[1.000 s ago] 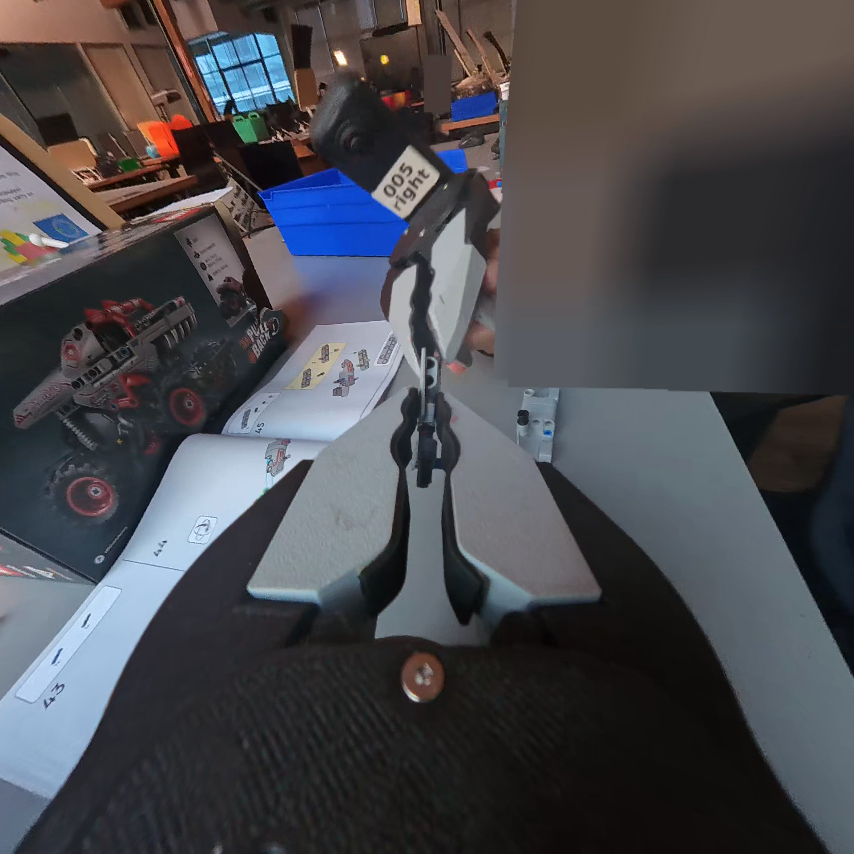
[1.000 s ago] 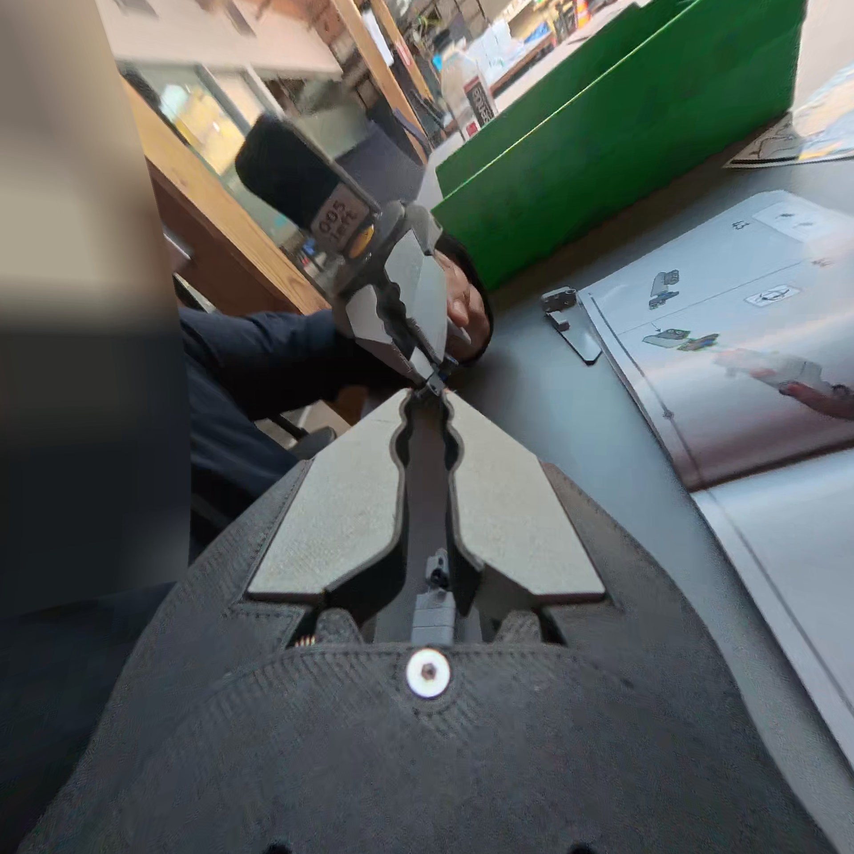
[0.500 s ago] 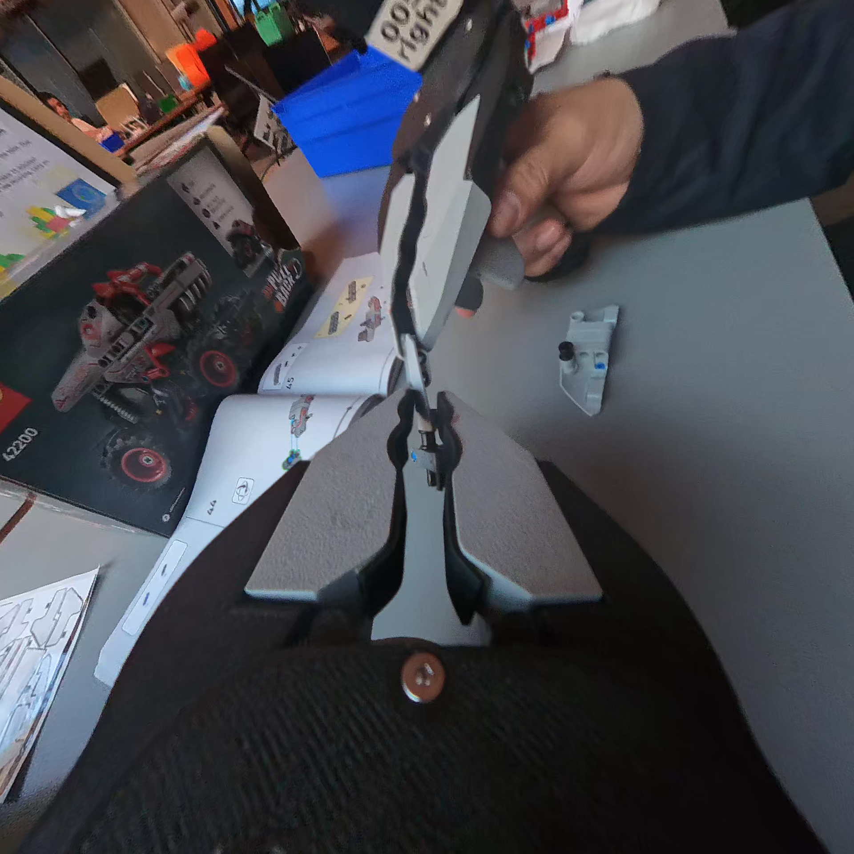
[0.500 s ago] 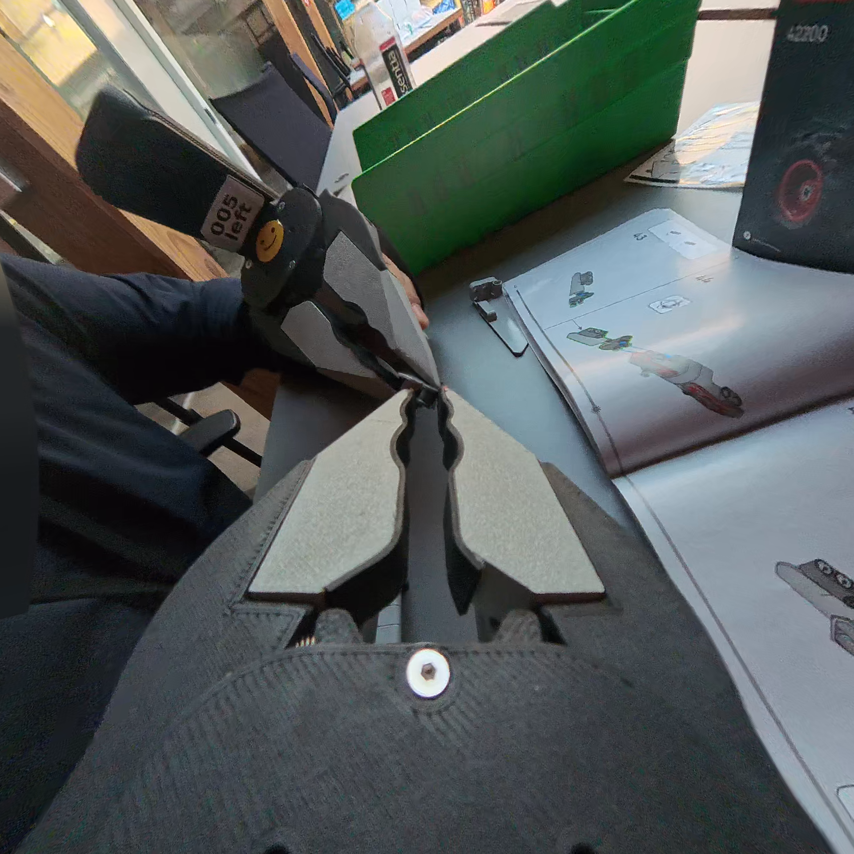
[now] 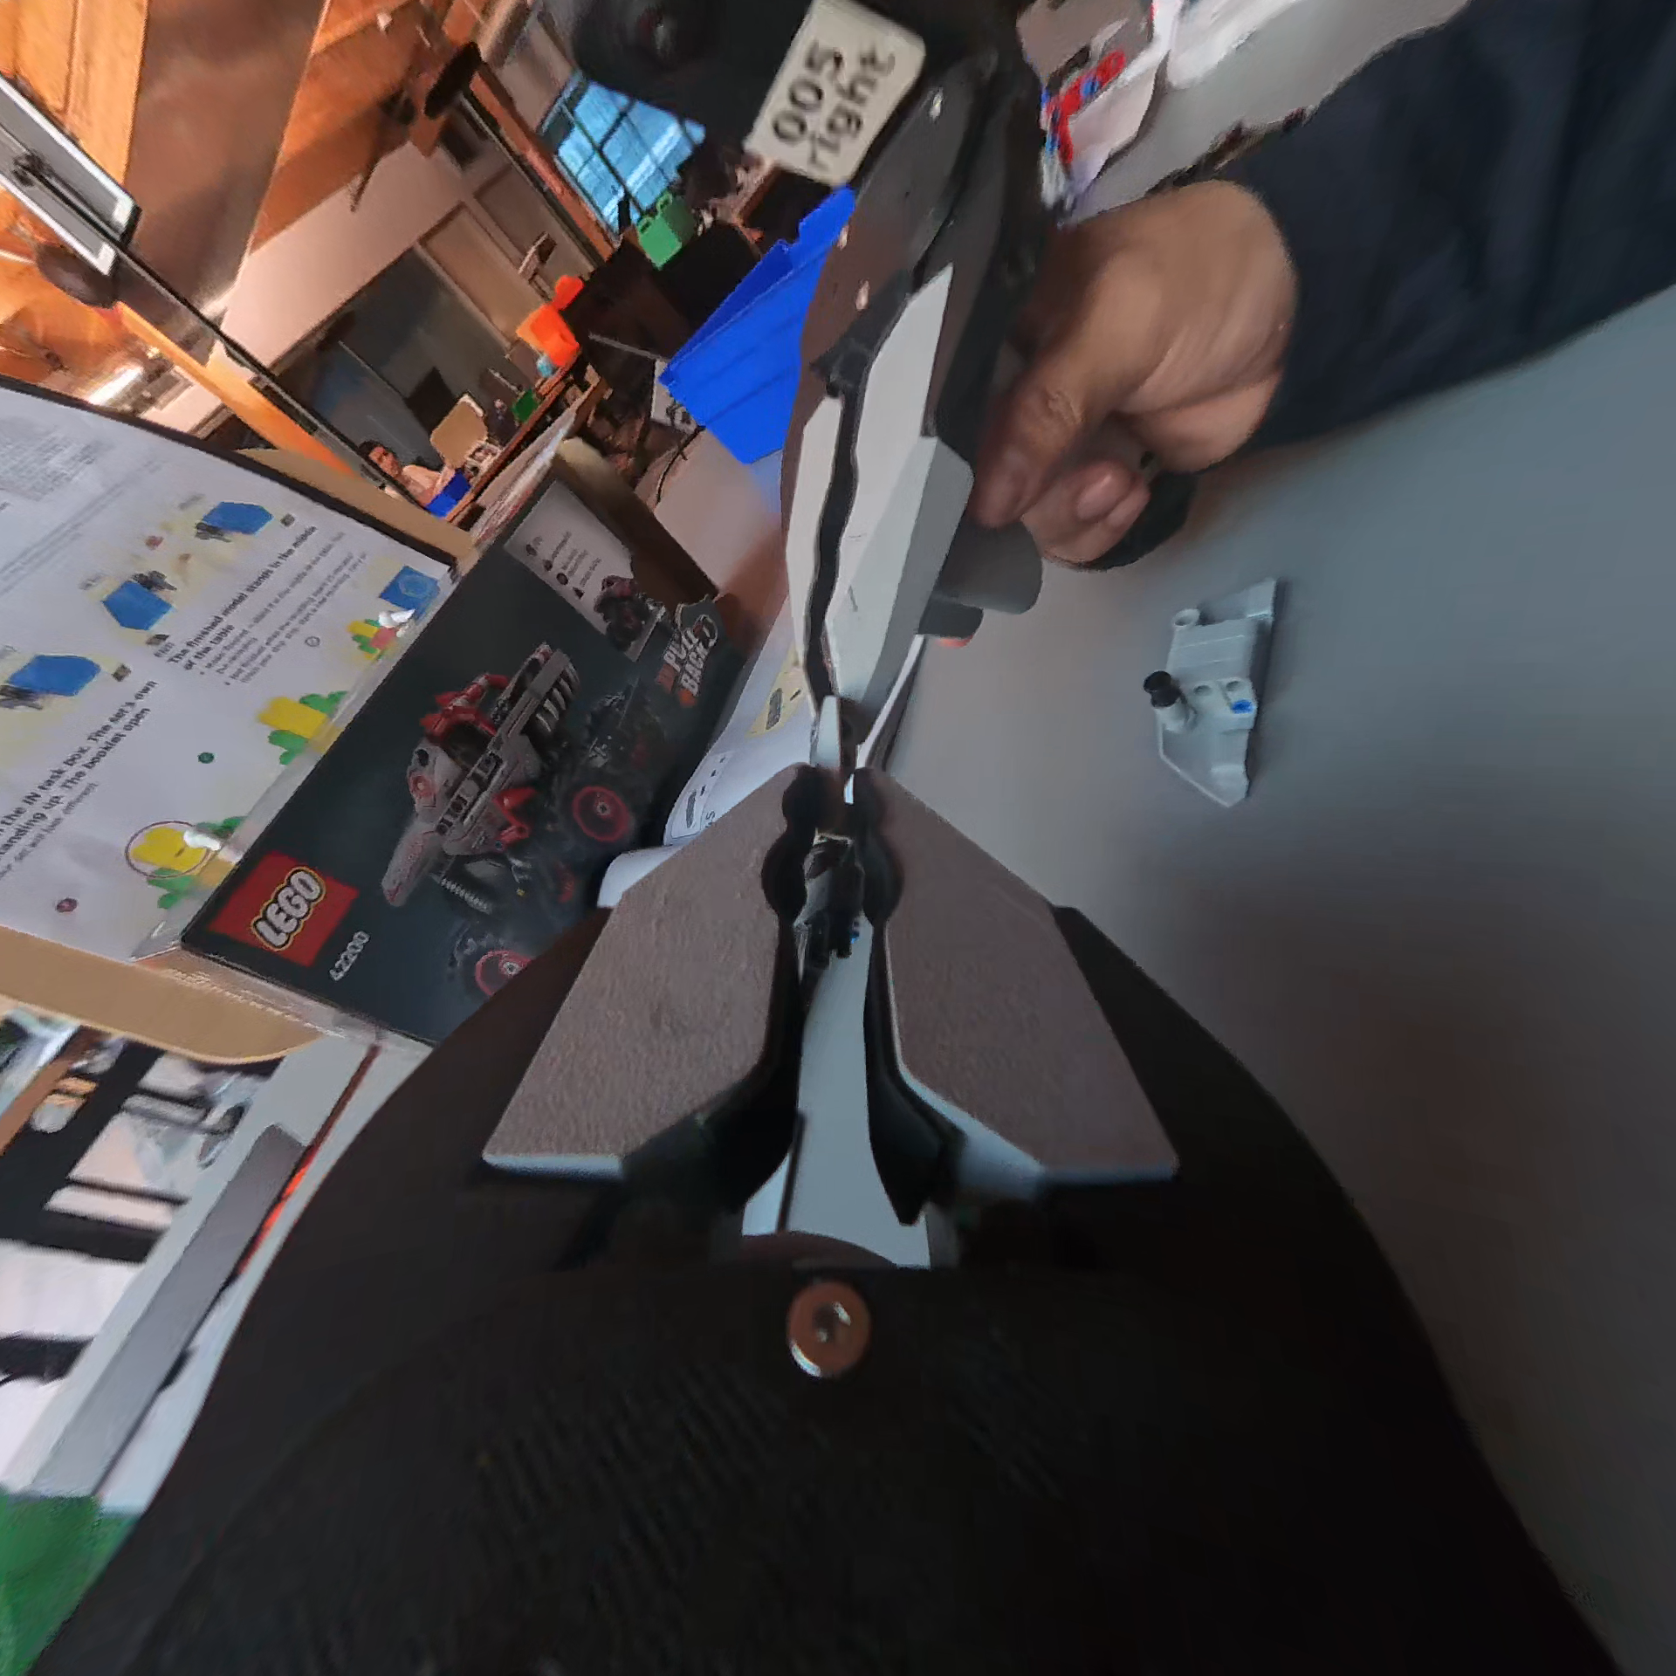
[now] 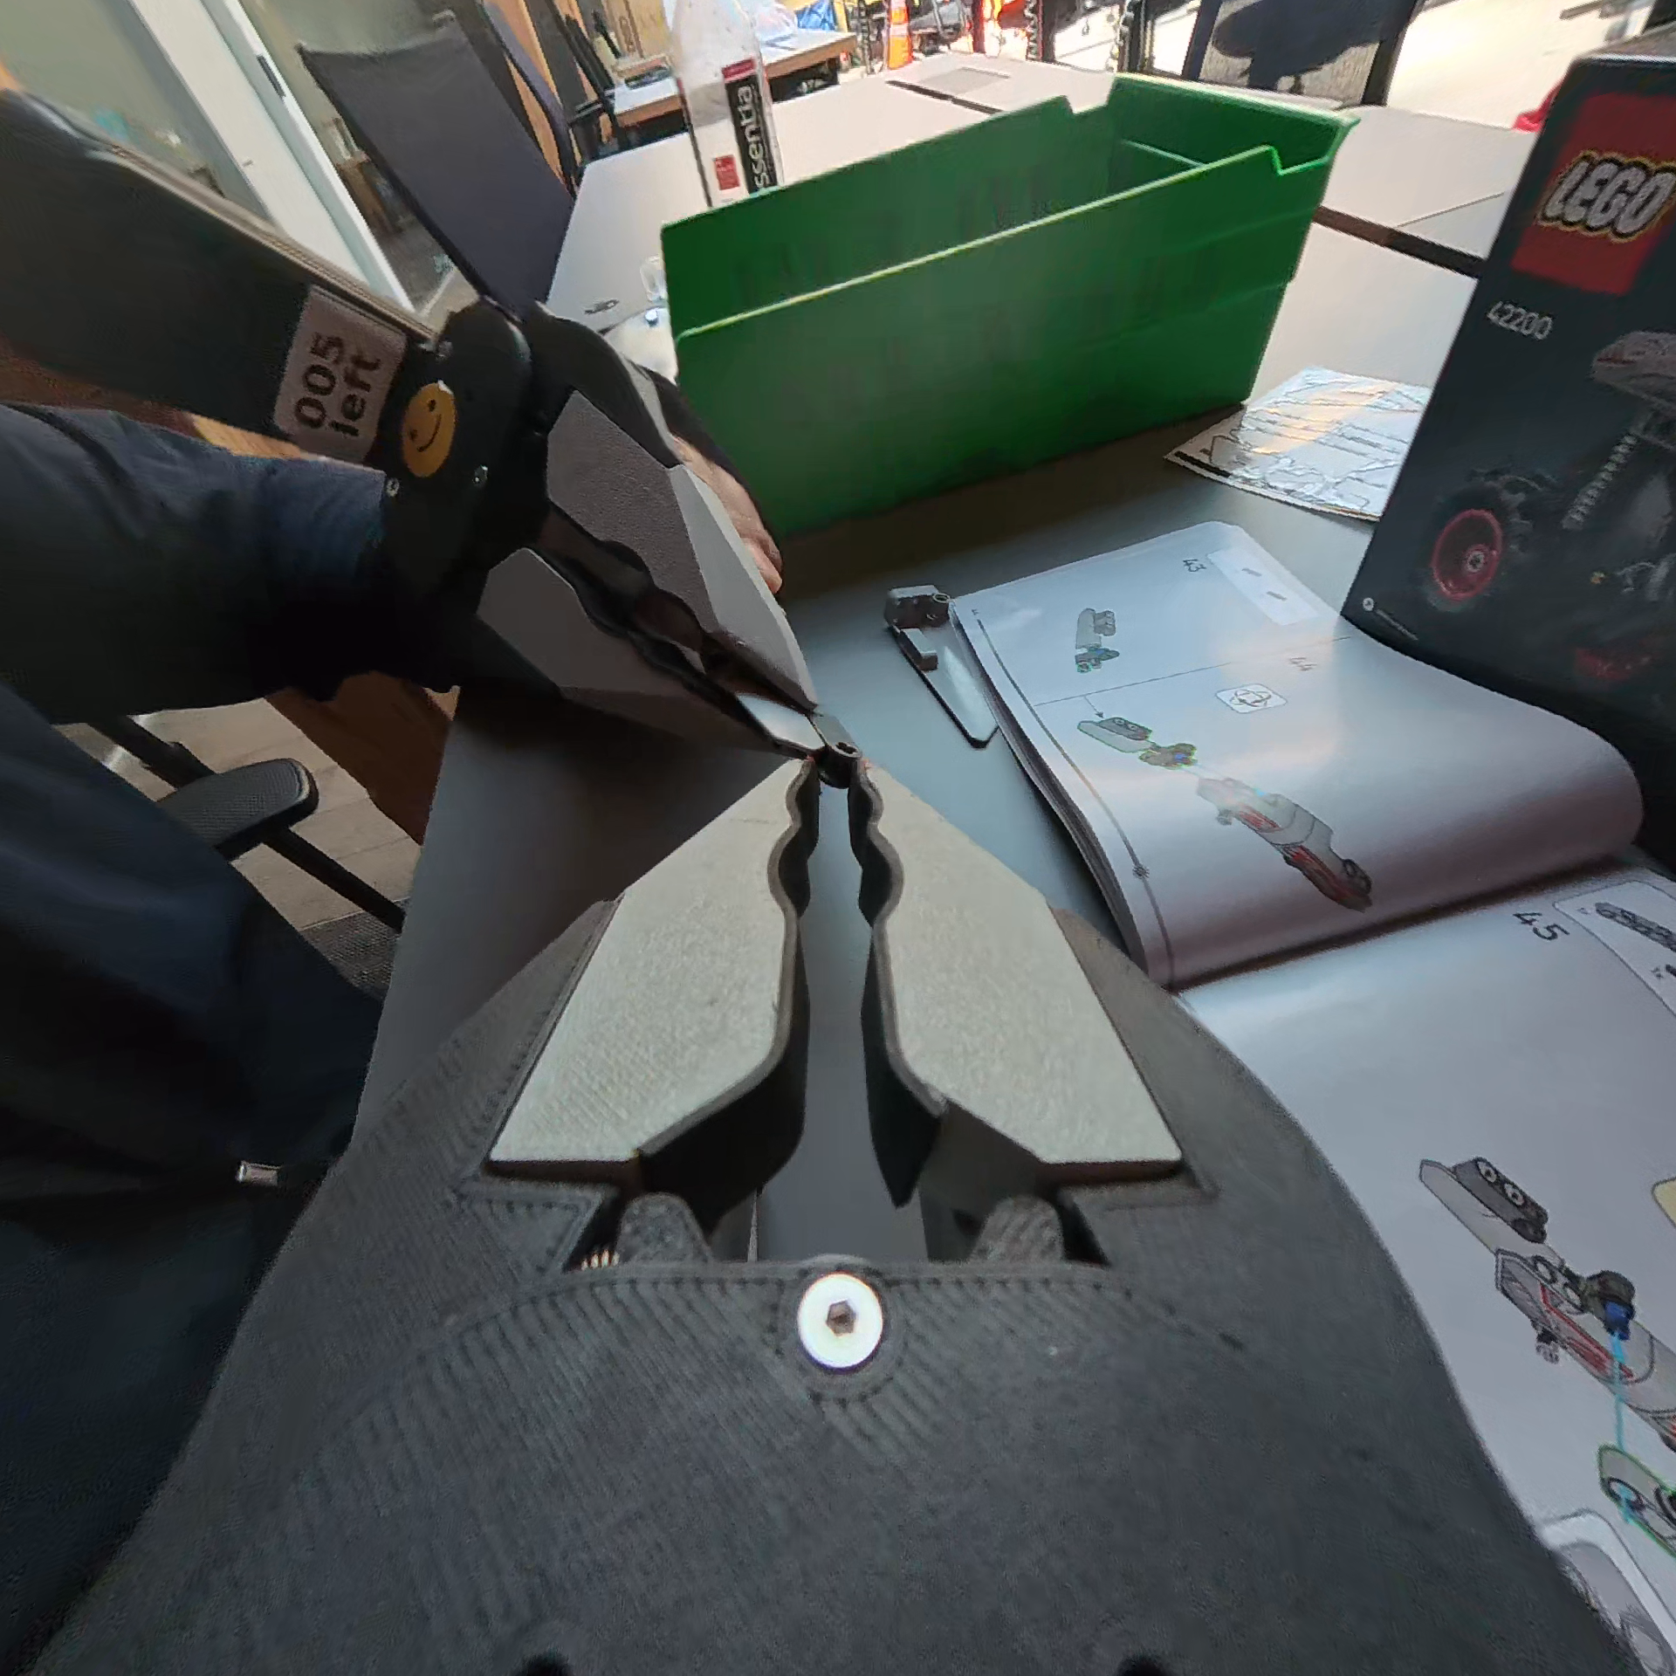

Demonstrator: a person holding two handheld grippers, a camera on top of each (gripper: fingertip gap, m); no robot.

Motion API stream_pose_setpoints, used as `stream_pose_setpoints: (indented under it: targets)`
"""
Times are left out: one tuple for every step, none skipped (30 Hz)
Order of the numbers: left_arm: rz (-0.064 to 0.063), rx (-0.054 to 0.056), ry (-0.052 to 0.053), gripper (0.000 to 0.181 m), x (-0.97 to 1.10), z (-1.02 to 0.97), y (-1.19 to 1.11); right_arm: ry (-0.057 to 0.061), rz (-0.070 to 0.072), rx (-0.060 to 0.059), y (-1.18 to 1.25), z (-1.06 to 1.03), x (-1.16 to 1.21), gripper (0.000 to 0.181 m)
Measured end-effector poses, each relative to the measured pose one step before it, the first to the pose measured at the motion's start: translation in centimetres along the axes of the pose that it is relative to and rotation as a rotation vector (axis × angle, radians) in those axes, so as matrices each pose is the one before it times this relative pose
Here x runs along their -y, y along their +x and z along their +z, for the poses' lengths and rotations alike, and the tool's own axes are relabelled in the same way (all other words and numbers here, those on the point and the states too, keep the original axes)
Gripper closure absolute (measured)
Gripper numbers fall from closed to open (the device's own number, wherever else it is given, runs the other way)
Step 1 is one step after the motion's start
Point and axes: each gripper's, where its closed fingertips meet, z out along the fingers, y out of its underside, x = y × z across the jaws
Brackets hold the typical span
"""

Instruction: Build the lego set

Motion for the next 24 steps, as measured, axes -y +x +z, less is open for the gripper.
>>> stream_pose_setpoints:
  targets:
    - [-0.0245,-0.0157,0.0389,0.177,0.489,-0.233,0.04,0.0158,0.0129,0.0301,-0.321,-0.083,0.206,0.177]
    - [-0.0197,-0.0081,0.0333,0.177,0.48,-0.148,-0.056,0.03,0.0479,0.0524,-0.361,-0.172,0.333,0.177]
    - [-0.0068,-0.0008,0.0141,0.176,0.18,-0.044,-0.088,0.0283,0.0563,0.0433,-0.17,-0.105,0.277,0.177]
    - [0.0063,-0.0042,0.0055,0.177,-0.035,-0.025,0.028,0.0085,0.032,0.02,0.007,0.027,0.011,0.177]
    - [0.0025,-0.0076,0.0097,0.177,0.001,-0.089,0.059,0.0,0.0164,0.0107,-0.013,0.084,-0.083,0.177]
    - [-0.0101,-0.006,0.0066,0.177,-0.001,-0.048,0.002,0.0042,0.0192,0.0108,-0.014,0.085,-0.05,0.177]
    - [-0.0017,0.0018,0.0069,0.177,0.06,-0.028,-0.011,0.0088,0.0268,0.0144,-0.004,0.032,0.012,0.178]
    - [0.0172,0.0021,0.0013,0.177,0.069,-0.004,0.08,0.006,0.0295,0.0183,-0.035,0.002,-0.016,0.178]
    - [0.0224,0.0004,0.0068,0.176,0.171,-0.037,0.189,0.002,0.0274,0.0242,-0.14,-0.011,-0.077,0.178]
    - [0.0136,-0.0048,0.0165,0.176,0.352,-0.084,0.335,-0.0026,0.0299,0.0415,-0.354,-0.058,-0.157,0.178]
    - [0.0078,-0.0037,0.0275,0.176,0.537,-0.078,0.371,-0.0034,0.0348,0.0628,-0.622,-0.143,-0.152,0.178]
    - [0.0051,-0.0005,0.0177,0.176,0.388,-0.039,0.228,0.0053,0.0177,0.0476,-0.579,-0.153,-0.048,0.178]
    - [0.0065,-0.009,0.0017,0.176,0.032,-0.019,0.165,-0.0022,-0.0162,0.0058,-0.234,-0.02,-0.138,0.178]
    - [0.0069,-0.0078,0.0083,0.176,-0.074,-0.004,0.085,-0.0129,-0.0325,-0.0167,-0.014,0.027,-0.182,0.178]
    - [-0.0006,-0.0013,0.0163,0.175,0.029,-0.022,-0.038,-0.0098,-0.0289,-0.0181,0.005,0.006,0.0,0.178]
    - [-0.0096,-0.0055,0.0127,0.176,0.053,-0.044,-0.022,-0.006,-0.0217,-0.0129,-0.042,0.026,0.063,0.178]
    - [-0.0134,-0.0103,0.0084,0.175,0.02,-0.037,0.062,-0.0069,-0.0159,-0.0089,-0.069,0.031,-0.018,0.178]
    - [-0.0064,-0.008,0.0093,0.175,0.066,-0.056,0.098,-0.005,-0.008,-0.0007,-0.119,0.033,-0.061,0.178]
    - [0.0073,-0.002,0.0097,0.176,0.125,-0.073,0.12,-0.0015,0.0019,0.0101,-0.188,0.04,-0.033,0.178]
    - [0.017,0.0016,0.0054,0.175,0.111,-0.081,0.129,0.0001,0.009,0.0166,-0.221,0.071,-0.039,0.178]
    - [0.0183,0.0032,-0.0039,0.175,-0.014,-0.082,0.123,-0.0013,0.0091,0.0124,-0.135,0.088,-0.075,0.178]
    - [0.0171,0.0005,-0.0079,0.175,-0.064,-0.073,0.147,-0.0024,0.0017,0.0042,-0.051,0.111,-0.088,0.177]
    - [0.0141,0.0001,-0.0056,0.175,-0.09,-0.101,0.101,-0.0039,-0.006,-0.0021,0.002,0.108,-0.103,0.177]
    - [0.0087,-0.0079,-0.0067,0.175,-0.136,-0.125,0.149,-0.0094,-0.0102,-0.0056,0.023,0.126,-0.169,0.177]
